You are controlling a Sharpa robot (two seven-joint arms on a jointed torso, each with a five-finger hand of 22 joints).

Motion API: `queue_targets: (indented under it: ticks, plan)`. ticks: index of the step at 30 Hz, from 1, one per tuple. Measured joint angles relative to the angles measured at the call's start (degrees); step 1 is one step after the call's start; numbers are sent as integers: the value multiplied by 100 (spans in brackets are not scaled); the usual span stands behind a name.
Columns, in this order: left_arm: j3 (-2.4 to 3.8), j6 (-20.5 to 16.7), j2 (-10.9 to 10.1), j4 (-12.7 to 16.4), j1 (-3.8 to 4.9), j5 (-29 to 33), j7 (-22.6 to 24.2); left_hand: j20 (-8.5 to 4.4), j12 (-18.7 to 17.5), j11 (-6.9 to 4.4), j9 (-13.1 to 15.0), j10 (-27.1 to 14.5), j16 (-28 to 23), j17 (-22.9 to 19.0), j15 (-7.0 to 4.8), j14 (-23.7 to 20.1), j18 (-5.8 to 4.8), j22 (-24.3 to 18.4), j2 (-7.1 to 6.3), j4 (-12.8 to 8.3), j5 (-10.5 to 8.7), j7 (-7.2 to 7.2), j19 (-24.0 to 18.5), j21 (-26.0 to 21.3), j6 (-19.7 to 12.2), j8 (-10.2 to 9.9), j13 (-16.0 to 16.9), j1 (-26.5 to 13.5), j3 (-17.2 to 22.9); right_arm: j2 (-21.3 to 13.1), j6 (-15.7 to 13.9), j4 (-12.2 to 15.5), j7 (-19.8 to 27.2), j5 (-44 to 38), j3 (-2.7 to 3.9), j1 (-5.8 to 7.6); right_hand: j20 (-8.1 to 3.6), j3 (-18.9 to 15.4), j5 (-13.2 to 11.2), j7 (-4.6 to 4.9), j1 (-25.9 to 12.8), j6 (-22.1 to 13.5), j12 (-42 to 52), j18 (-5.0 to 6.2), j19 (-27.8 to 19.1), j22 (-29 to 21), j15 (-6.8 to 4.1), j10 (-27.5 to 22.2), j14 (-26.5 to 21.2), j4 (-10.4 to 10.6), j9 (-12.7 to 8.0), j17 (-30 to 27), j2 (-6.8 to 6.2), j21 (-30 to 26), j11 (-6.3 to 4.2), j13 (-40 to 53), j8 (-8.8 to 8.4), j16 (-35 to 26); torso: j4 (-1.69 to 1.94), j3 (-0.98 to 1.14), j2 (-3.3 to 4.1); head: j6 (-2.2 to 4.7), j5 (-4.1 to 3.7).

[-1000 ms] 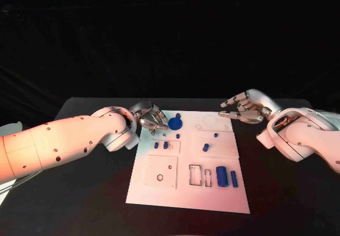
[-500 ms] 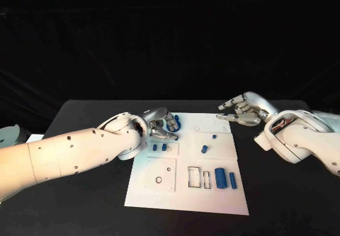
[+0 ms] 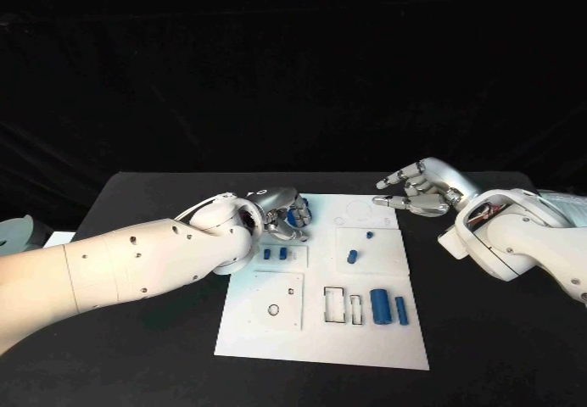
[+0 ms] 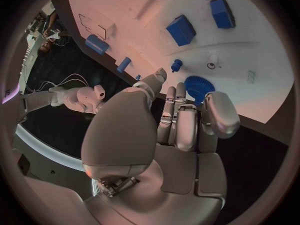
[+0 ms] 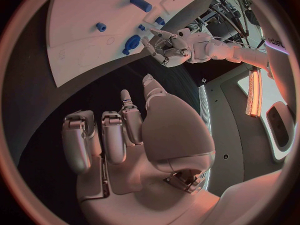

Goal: Assemble the parts on the task board

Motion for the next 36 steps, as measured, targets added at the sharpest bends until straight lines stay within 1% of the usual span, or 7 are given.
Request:
queue_targets:
  ticks: [4, 6, 12, 18, 25, 27, 36]
  plan:
    - [0, 137, 66, -76, -2, -56, -70, 0, -15, 19, -12, 22, 0, -3, 0, 0, 0, -24, 12, -2, 0, 1, 0, 0, -1, 0, -27, 12, 37, 4, 0, -4, 1, 0, 0, 0, 0, 0, 0, 0, 0, 0, 0, 0, 0, -1, 0, 0, 0, 0, 0, 0, 0, 0, 0, 0, 0, 0, 1, 0, -1, -4, 2]
    - [0, 203, 94, -117, -3, -78, -104, 0, -32, 0, -22, 40, 0, -8, -4, 4, -1, -27, 12, -19, 0, 22, 0, 0, 20, 0, -43, 12, 55, 4, 0, -5, 1, 0, 0, 0, 0, 0, 0, 0, 0, 0, 0, 0, 0, -1, 0, 0, 0, 0, 0, 0, 0, 0, 0, 0, 0, 0, 1, 0, -1, -6, 4]
    - [0, 358, 180, -221, -14, -138, -185, 0, -73, 0, -50, 81, 0, -15, -20, 20, 0, -22, 50, -26, 0, 2, 0, 0, 41, -34, -94, 50, 124, 11, 0, -7, 3, 0, 0, -2, 0, 0, 0, 0, 0, 0, 0, 0, 0, -1, 0, 0, 0, 0, -1, -1, 0, 0, 0, 0, 0, 0, 1, 1, -1, -9, 6]
    - [0, 417, 243, -283, -34, -169, -222, 0, -143, 1, -99, 142, 0, -44, -20, 20, 0, -21, 73, -58, 0, 21, 0, 0, 87, -106, -177, 73, 251, 17, 1, -7, 5, 0, 0, -2, 0, 0, 0, 0, 0, 0, 0, 0, 0, -1, 0, 0, 0, 0, -1, -1, 0, 0, 0, 0, 0, 0, 2, 0, -1, -15, 6]
    - [0, 466, 276, -330, -46, -189, -256, -20, -164, -13, -121, 212, 0, -59, -20, 20, 0, -2, 73, -81, 0, 12, 20, 0, 152, -106, -228, 73, 339, 19, 2, -7, 6, 1, 0, -2, 0, 0, 0, 0, 0, 0, 0, 0, 0, -2, 0, 0, 0, 0, -2, -2, 0, 0, 0, 0, 0, 0, 3, 1, -2, -25, 2]
    - [3, 477, 284, -333, -48, -192, -261, -21, -188, -9, -133, 276, 21, -59, -20, 20, 1, 14, 114, -98, 1, 4, 20, 0, 201, -133, -247, 76, 370, 19, 2, -7, 7, 1, 0, -2, 0, 0, 0, 0, 0, 0, 0, 0, 0, -2, 0, 0, 0, 0, -2, -2, 0, 0, 0, 0, 0, 0, 3, 1, -3, -26, 2]
    - [13, 538, 314, -350, -49, -205, -277, -20, -230, -54, -159, 484, 55, -64, -20, 20, 1, 70, 165, -160, 1, 1, 20, 0, 368, -133, -306, 70, 525, 24, 3, -6, 10, 1, 0, -2, 0, 0, 0, 0, 0, 0, 0, 0, 0, -2, 0, 0, 0, 0, -2, -2, 0, 0, 0, 0, 0, 0, 4, 2, -4, -31, 2]
